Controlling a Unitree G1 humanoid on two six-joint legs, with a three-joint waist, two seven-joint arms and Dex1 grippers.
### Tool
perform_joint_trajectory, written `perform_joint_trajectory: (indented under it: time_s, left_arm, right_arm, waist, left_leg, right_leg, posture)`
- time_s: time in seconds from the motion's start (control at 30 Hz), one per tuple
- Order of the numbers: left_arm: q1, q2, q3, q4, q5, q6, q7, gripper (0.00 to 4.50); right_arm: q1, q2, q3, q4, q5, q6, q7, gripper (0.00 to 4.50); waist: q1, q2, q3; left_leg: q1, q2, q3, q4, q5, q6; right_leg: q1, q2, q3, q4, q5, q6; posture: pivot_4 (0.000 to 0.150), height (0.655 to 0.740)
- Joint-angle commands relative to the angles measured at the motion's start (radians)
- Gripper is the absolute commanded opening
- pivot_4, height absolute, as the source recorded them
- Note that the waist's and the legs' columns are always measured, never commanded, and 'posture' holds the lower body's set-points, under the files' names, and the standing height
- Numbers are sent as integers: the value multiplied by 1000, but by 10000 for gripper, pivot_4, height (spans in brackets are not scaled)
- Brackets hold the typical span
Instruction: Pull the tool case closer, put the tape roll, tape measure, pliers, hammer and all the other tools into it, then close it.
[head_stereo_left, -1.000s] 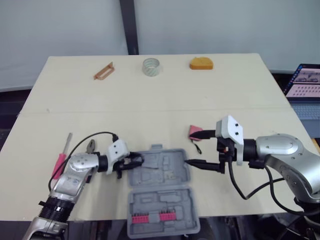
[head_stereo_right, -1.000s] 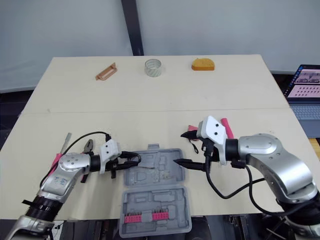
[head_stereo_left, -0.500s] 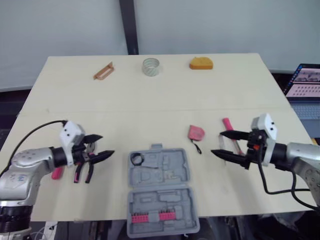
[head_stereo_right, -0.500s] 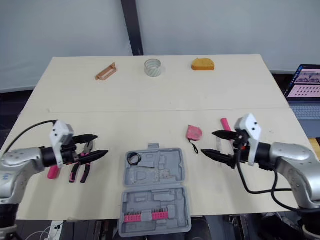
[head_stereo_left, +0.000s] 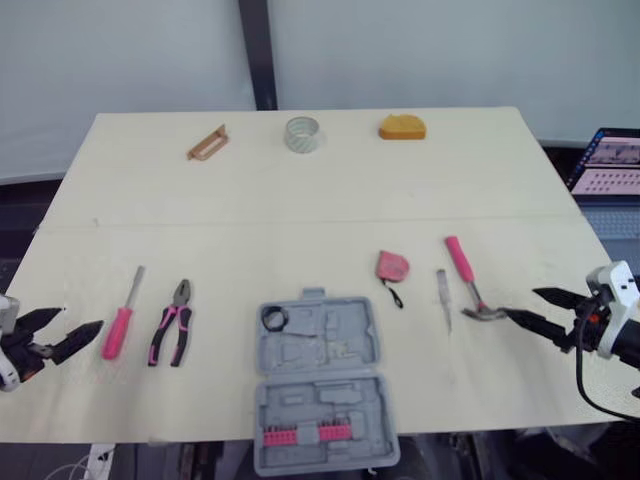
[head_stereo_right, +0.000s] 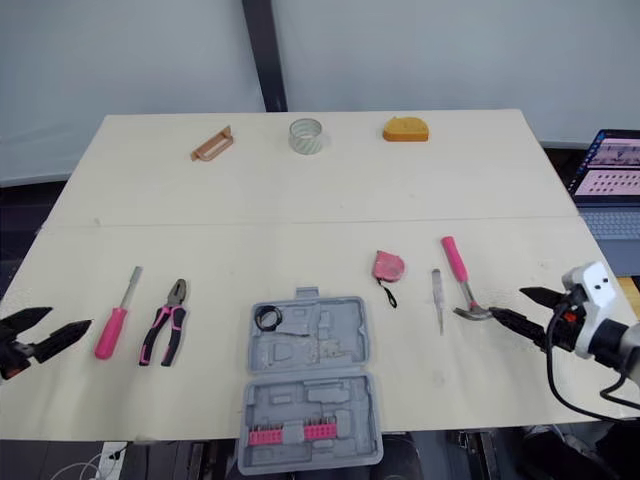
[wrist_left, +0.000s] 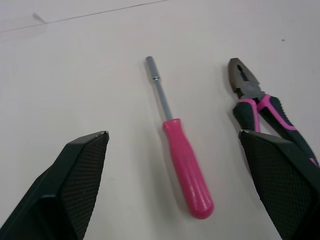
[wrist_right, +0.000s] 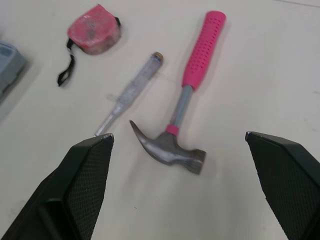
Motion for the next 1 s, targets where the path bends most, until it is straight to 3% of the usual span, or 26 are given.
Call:
perform_joint_trajectory:
  time_s: [0.03,0.3,0.63,0.8,1.0]
  left_arm:
    - [25,-2,48,19,9,-33,24,44771]
    - [65,-20,47,29,12,-66,62,44771]
    - [72,-20,38,-21,0,-40,72,44771]
    - [64,-25,14,-109,-23,-6,63,44771]
    - [-29,-70,-200,-357,-70,78,70,44771]
  right_arm:
    - [-9,-13,-45,66,-20,-65,11,45000]
    - [-33,-15,-39,145,-48,-125,3,45000]
    - [-23,-13,-39,96,-39,-98,-7,45000]
    - [2,24,-41,-86,27,9,-38,45000]
    - [-39,176,125,-490,85,224,-244,45000]
  waist:
    - [0,0,0]
    - [-1,0,0]
    - [-1,0,0]
    - [0,0,0]
    - [3,0,0]
  left_leg:
    - [0,0,0,0,0,0]
    - [0,0,1,0,0,0]
    - [1,0,1,0,0,-1]
    - [1,1,1,0,0,-1]
    - [1,1,0,1,-1,-2]
  right_leg:
    - [0,0,0,0,0,0]
    - [0,0,0,0,0,0]
    - [0,0,0,0,0,0]
    - [0,0,1,0,0,0]
    - [0,1,1,1,0,0]
  posture:
    - [1500,7400]
    - [1500,7400]
    - [1500,7400]
    - [1500,7400]
    - [1500,7400]
